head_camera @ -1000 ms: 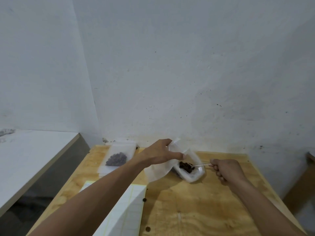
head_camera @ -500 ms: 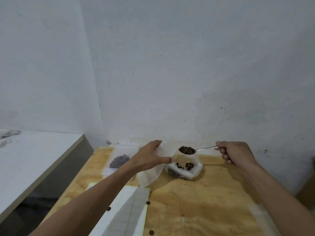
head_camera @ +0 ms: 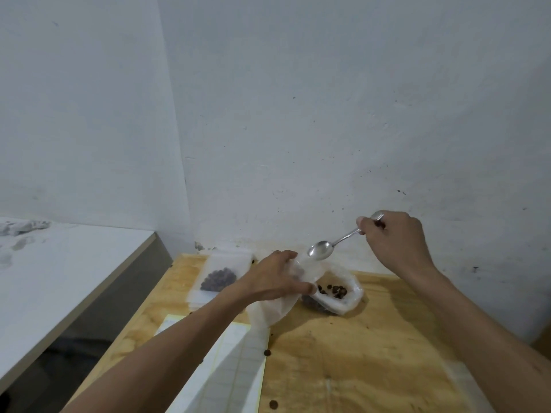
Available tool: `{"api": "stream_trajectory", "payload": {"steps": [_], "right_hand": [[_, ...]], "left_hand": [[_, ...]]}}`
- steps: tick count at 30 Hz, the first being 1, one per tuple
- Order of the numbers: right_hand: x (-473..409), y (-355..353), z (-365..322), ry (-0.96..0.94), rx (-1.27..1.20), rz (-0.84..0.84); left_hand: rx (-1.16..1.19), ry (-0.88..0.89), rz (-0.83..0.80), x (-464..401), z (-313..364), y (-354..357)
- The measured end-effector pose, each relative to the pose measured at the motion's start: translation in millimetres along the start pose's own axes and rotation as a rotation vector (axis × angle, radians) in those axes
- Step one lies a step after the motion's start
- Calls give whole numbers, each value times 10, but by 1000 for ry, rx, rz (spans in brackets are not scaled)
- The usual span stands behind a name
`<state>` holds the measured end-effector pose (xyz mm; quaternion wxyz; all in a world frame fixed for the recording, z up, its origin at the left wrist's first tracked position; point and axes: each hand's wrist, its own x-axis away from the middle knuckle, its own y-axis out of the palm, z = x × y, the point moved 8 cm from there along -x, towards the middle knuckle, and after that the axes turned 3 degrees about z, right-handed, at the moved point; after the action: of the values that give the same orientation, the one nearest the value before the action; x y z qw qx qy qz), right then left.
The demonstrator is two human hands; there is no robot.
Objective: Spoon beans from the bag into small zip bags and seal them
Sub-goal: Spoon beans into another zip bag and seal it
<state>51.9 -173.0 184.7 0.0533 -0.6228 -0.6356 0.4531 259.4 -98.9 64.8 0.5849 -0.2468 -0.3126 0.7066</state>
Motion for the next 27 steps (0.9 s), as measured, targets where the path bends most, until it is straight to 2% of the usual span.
{"api": "stream_trajectory", "payload": {"steps": [3, 7, 10, 15, 20, 24, 27], "right_hand": [[44, -81, 160, 5, 102, 63], [250, 92, 545, 113, 188, 11], [379, 279, 768, 187, 172, -47], [399, 410, 1002, 340, 100, -79], [534, 543, 1364, 550, -56, -80], [750, 653, 1539, 777, -342, -75], [748, 658, 1554, 840, -427, -69]], "left_hand": [[95, -12, -28, 8, 9, 5], [222, -35, -88, -15, 65, 76], [252, -64, -111, -70, 132, 141], [253, -4, -40, -216, 454, 66], [248, 39, -76, -224, 582, 136], [249, -19, -75, -180, 321, 79], [273, -73, -35, -132, 77, 6]]}}
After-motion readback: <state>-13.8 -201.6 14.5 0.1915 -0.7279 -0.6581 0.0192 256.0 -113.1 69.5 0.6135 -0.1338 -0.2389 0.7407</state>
